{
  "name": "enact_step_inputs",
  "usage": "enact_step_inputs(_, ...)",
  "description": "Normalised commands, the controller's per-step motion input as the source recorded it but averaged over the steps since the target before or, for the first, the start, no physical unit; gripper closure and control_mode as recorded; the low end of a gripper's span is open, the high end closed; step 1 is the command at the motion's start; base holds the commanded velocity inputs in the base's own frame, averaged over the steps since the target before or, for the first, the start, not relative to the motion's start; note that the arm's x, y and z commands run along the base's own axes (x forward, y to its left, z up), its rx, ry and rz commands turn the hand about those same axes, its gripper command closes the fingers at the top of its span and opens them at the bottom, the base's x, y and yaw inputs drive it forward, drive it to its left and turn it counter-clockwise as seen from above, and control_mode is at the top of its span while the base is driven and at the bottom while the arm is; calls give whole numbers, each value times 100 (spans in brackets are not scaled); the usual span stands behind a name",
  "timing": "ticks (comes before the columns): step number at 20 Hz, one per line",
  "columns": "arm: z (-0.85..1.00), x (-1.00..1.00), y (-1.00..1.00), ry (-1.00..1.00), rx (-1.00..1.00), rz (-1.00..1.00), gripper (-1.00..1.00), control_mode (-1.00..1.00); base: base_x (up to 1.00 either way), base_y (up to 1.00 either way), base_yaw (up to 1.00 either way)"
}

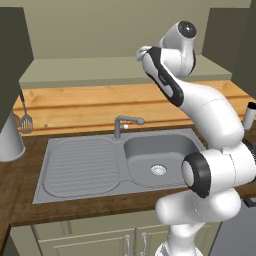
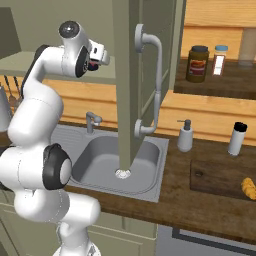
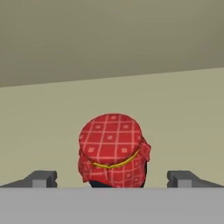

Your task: From the different types of pastries on the counter, select a croissant and place it on the cutting board. Then retrieve a jar of jam from the cabinet and place it alongside the croissant on the cutting board.

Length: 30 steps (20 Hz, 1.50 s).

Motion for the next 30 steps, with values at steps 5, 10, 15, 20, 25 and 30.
enact_step_inputs(5,-8,11,0,0,0,0,-100,-100,0,0,0)
enact_step_inputs(10,-1,16,0,0,0,0,-100,-100,0,0,0)
enact_step_inputs(15,-12,19,0,0,0,0,-100,-100,0,0,0)
enact_step_inputs(20,-29,2,2,0,0,0,100,-100,0,0,0)
enact_step_inputs(25,-20,0,3,0,0,0,100,-100,0,0,0)
enact_step_inputs(30,0,0,0,0,0,0,100,-100,0,0,0)
